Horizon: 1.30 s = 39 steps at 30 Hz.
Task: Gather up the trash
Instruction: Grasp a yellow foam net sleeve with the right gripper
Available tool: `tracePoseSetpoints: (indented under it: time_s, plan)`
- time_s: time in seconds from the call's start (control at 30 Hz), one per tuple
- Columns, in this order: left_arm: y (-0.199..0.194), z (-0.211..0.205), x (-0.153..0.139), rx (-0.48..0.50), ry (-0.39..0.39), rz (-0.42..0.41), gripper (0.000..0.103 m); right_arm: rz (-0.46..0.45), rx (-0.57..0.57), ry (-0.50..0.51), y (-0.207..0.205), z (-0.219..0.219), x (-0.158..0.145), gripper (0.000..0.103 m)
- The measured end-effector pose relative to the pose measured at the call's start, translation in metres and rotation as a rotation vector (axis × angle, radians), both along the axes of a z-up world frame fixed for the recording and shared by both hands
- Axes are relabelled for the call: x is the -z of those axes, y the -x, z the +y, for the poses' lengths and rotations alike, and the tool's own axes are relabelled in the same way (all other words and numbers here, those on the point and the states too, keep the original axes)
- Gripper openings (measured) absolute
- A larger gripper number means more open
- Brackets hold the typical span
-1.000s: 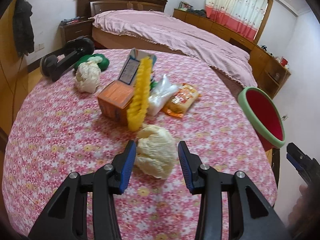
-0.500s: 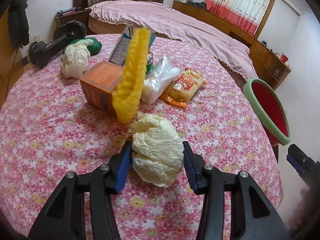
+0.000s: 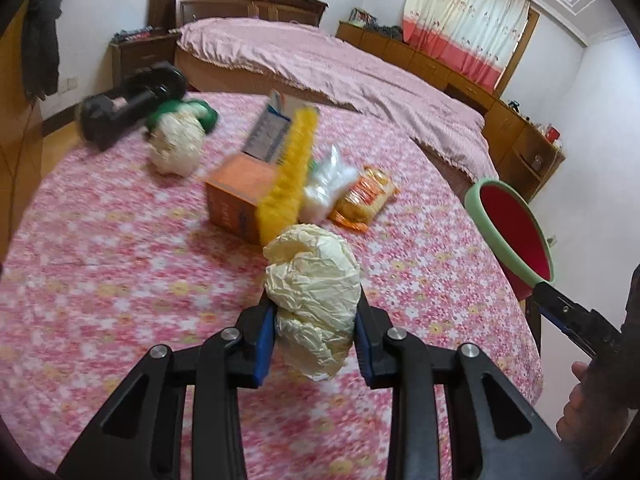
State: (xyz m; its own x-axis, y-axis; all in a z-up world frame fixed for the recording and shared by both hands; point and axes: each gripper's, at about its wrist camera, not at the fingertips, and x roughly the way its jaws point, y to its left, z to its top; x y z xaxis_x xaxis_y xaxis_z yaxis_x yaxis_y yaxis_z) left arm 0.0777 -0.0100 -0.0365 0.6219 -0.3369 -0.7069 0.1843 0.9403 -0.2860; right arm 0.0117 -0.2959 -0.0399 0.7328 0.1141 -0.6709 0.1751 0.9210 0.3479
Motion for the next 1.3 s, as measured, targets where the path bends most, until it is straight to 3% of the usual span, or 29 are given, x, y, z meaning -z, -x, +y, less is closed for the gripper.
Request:
tracePoseSetpoints:
  time_s: [0.3, 0.63, 0.93, 1.0, 1.07, 1.1, 1.27, 1.3]
  plan:
    - [0.001, 0.047, -0.016, -0.124, -0.028, -0.057, 0.034, -0.012, -0.093, 0.003, -0.02, 0.04, -0.014, 0.074]
    - [-0.017, 0.091, -0.004, -0.224, -0.032, -0.056, 0.034, 0.003, -0.242, 0.033, -0.055, 0.114, -0.023, 0.074]
    - [-0.029, 0.118, 0.008, -0.248, -0.015, -0.082, 0.034, 0.003, -0.315, 0.035, -0.091, 0.175, -0.018, 0.073]
    - [-0.032, 0.123, 0.012, -0.248, -0.002, -0.083, 0.034, 0.005, -0.322, 0.039, -0.097, 0.184, -0.015, 0.067]
    - [-0.032, 0.126, 0.015, -0.241, 0.012, -0.084, 0.034, 0.02, -0.329, 0.059, -0.102, 0.192, -0.01, 0.051]
    - [-0.034, 0.127, 0.016, -0.235, 0.018, -0.083, 0.034, 0.028, -0.324, 0.069, -0.104, 0.194, -0.008, 0.048]
    - [-0.04, 0.125, 0.019, -0.184, 0.064, -0.079, 0.034, 0.048, -0.282, 0.098, -0.111, 0.197, 0.0, 0.014]
    - [-0.041, 0.124, 0.019, -0.168, 0.072, -0.078, 0.034, 0.045, -0.275, 0.1, -0.111, 0.196, 0.0, 0.012]
